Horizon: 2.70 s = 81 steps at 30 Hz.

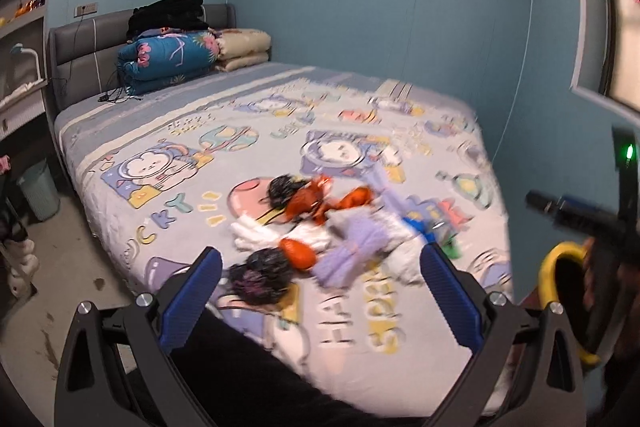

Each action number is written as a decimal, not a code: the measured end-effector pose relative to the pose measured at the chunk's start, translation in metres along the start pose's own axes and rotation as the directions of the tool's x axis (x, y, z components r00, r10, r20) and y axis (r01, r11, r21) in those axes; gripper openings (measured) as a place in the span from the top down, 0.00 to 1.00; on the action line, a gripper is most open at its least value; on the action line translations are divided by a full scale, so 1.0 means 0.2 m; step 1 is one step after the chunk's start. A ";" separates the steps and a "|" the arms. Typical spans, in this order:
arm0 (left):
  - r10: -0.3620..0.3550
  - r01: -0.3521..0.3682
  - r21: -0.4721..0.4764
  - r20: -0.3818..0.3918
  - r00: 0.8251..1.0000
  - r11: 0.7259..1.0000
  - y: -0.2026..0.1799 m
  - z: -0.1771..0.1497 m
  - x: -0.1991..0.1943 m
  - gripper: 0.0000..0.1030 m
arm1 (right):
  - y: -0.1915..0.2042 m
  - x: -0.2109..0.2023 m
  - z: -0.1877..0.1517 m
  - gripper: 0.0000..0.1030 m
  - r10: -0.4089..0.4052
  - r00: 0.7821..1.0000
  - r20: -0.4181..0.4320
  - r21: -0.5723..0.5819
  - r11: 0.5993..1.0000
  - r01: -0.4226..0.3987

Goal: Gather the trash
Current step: 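Grasp the black plastic bag with the left tool while the right tool grasps the lavender foam net, then carry the black bag and lavender net toward the yellow bin with both tools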

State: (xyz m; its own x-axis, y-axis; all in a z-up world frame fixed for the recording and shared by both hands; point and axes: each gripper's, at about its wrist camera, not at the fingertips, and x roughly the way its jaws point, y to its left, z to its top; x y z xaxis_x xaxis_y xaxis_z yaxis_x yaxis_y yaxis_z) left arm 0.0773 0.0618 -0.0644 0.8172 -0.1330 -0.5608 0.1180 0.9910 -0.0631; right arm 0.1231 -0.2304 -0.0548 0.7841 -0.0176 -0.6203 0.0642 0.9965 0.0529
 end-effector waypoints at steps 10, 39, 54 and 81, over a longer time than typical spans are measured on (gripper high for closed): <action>0.052 -0.051 0.009 -0.157 0.986 0.999 0.19 -0.07 0.41 0.07 | 0.13 0.49 0.12 0.07 0.033 0.989 -0.146 -0.072 0.996 -0.044; 0.022 -0.011 0.024 -0.508 0.861 1.000 0.28 -0.06 0.93 0.12 | 0.45 1.65 0.48 0.08 0.046 0.734 -0.678 -0.013 0.997 -0.075; 0.015 0.003 0.030 -0.568 0.823 1.000 0.27 -0.10 1.01 0.54 | 0.42 1.81 0.38 0.66 0.035 0.653 -0.756 0.026 0.999 -0.024; -0.062 0.077 0.012 -0.474 0.878 0.997 0.28 0.08 0.59 0.75 | 0.28 1.14 0.54 0.73 0.189 0.744 -0.641 0.088 0.981 -0.174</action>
State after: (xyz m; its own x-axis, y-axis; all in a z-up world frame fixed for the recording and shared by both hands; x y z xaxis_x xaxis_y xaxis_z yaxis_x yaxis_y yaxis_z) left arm 0.1902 0.1013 -0.1203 0.4428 -0.1718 -0.8800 0.1876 0.9775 -0.0965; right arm 0.3724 -0.1877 -0.1086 0.2003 0.2278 -0.9529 -0.0193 0.9733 0.2286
